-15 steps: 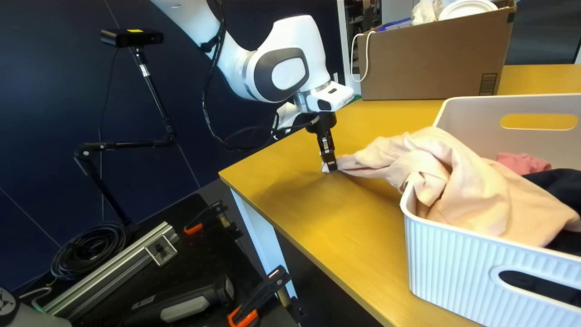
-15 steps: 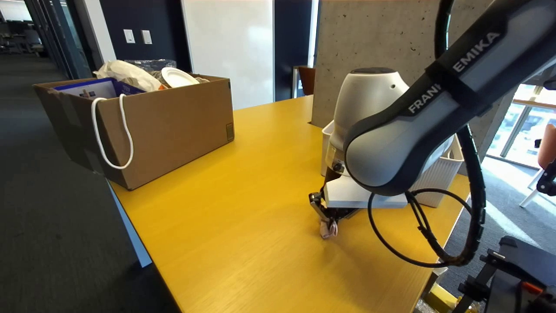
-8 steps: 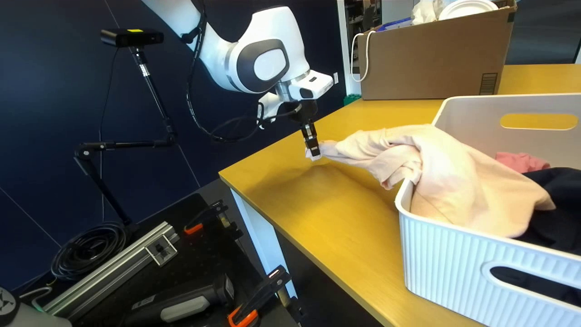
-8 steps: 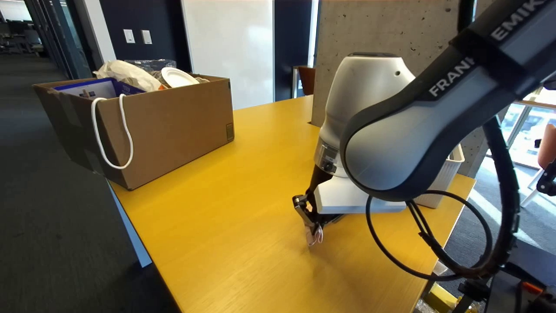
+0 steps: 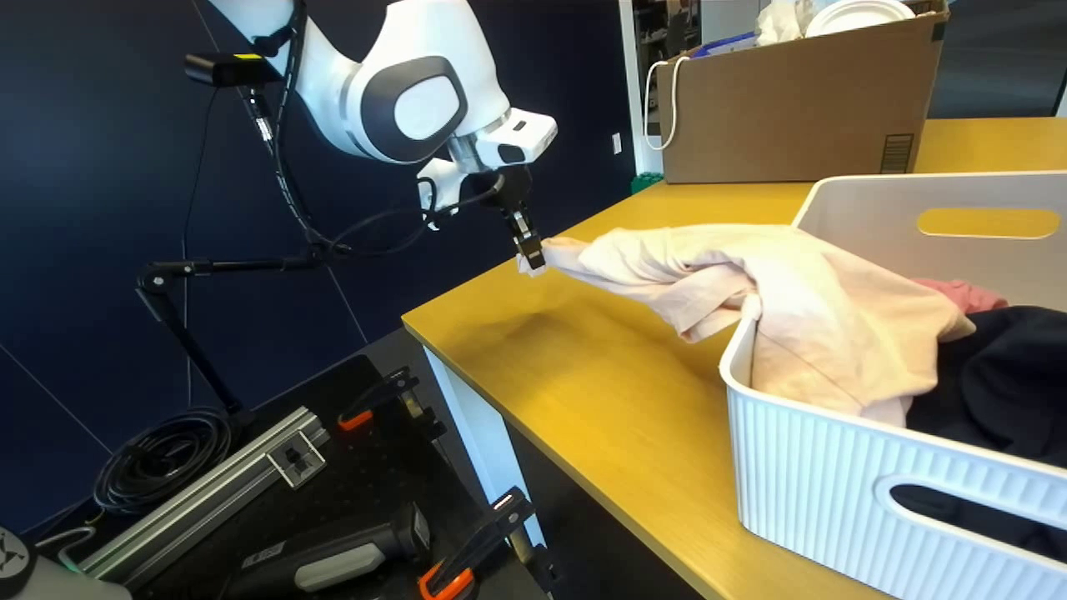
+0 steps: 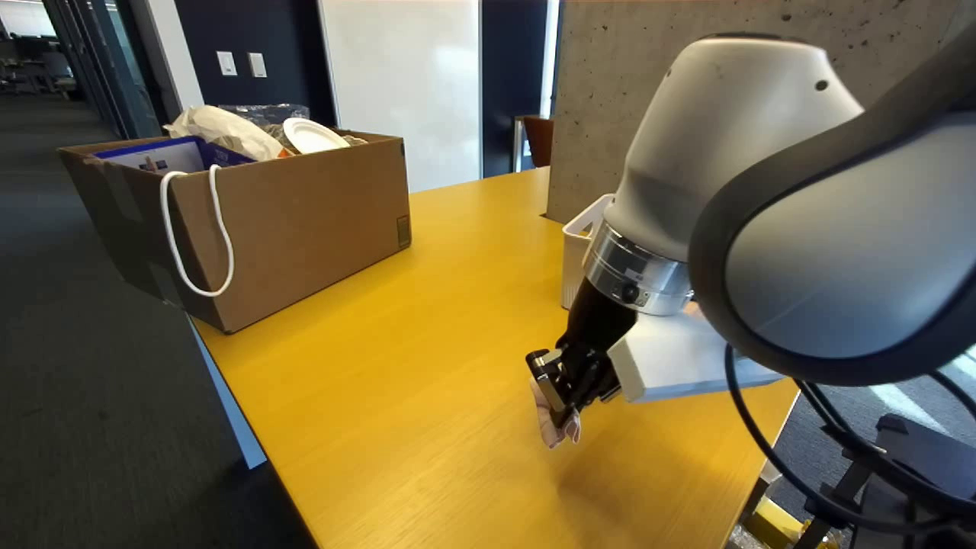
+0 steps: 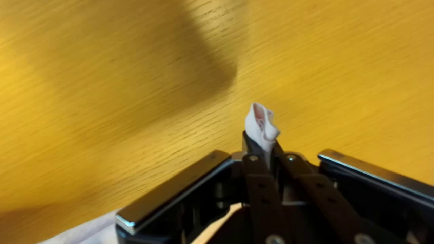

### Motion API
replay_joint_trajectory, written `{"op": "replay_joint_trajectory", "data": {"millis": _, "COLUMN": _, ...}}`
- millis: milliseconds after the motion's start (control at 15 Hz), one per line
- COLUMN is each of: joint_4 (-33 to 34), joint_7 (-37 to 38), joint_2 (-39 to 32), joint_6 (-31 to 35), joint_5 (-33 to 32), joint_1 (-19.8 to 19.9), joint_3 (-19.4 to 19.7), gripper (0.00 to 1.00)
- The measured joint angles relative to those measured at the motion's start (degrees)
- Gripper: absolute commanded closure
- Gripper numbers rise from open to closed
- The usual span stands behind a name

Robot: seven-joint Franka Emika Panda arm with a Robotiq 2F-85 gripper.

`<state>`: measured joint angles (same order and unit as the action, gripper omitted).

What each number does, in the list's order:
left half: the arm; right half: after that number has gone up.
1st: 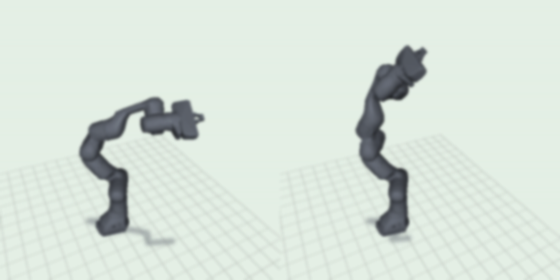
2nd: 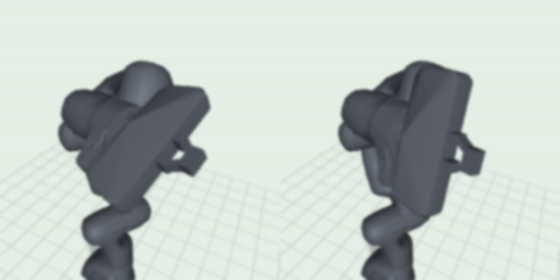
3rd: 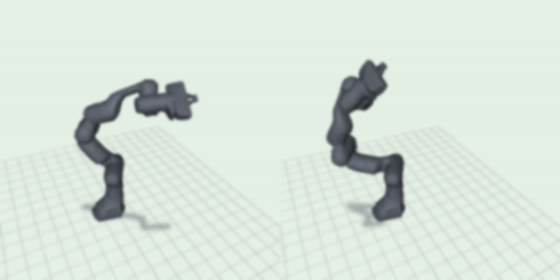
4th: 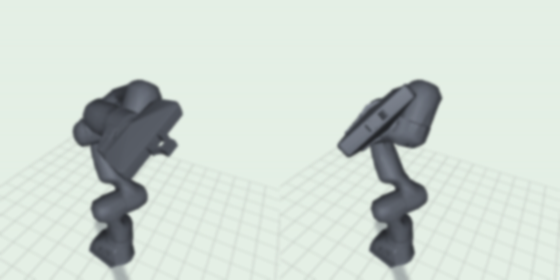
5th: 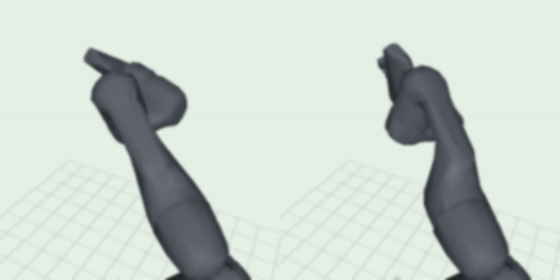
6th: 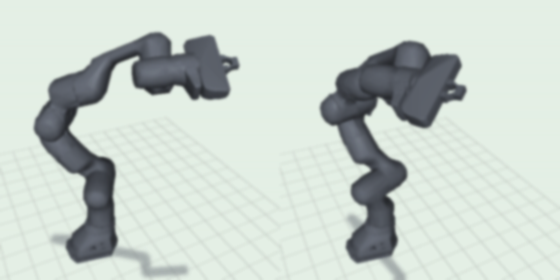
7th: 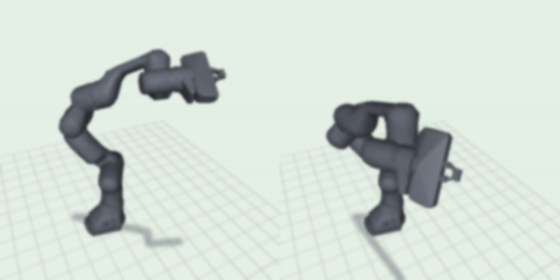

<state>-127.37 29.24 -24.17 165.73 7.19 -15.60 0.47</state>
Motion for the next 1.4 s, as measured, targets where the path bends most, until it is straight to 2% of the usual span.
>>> {"op": "replay_joint_trajectory", "data": {"millis": 200, "joint_4": -6.2, "joint_7": -0.1, "joint_2": 6.3, "joint_6": 3.1, "joint_5": -0.4, "joint_1": -1.3, "joint_3": 0.1, "gripper": 0.98}}
{"op": "replay_joint_trajectory", "data": {"millis": 333, "joint_4": -9.7, "joint_7": 1.5, "joint_2": 11.5, "joint_6": 3.3, "joint_5": -2.6, "joint_1": -2.5, "joint_3": 2.5, "gripper": 0.98}}
{"op": "replay_joint_trajectory", "data": {"millis": 533, "joint_4": -12.7, "joint_7": 2.6, "joint_2": 18.7, "joint_6": 0.9, "joint_5": -6.5, "joint_1": -2.1, "joint_3": 7.3, "gripper": 0.98}}
{"op": "replay_joint_trajectory", "data": {"millis": 667, "joint_4": -12.9, "joint_7": 1.2, "joint_2": 22.6, "joint_6": -3.1, "joint_5": -8.0, "joint_1": -0.5, "joint_3": 9.3, "gripper": 0.98}}
{"op": "replay_joint_trajectory", "data": {"millis": 800, "joint_4": -12.7, "joint_7": -0.1, "joint_2": 26.4, "joint_6": -6.6, "joint_5": -10.6, "joint_1": 3.3, "joint_3": 8.2, "gripper": 0.98}}
{"op": "replay_joint_trajectory", "data": {"millis": 1000, "joint_4": -12.1, "joint_7": -0.3, "joint_2": 31.6, "joint_6": -10.5, "joint_5": -14.3, "joint_1": 8.4, "joint_3": 4.5, "gripper": 0.98}}
{"op": "replay_joint_trajectory", "data": {"millis": 1400, "joint_4": -9.6, "joint_7": -0.1, "joint_2": 44.8, "joint_6": -22.6, "joint_5": -15.3, "joint_1": 14.5, "joint_3": -2.6, "gripper": 0.98}}
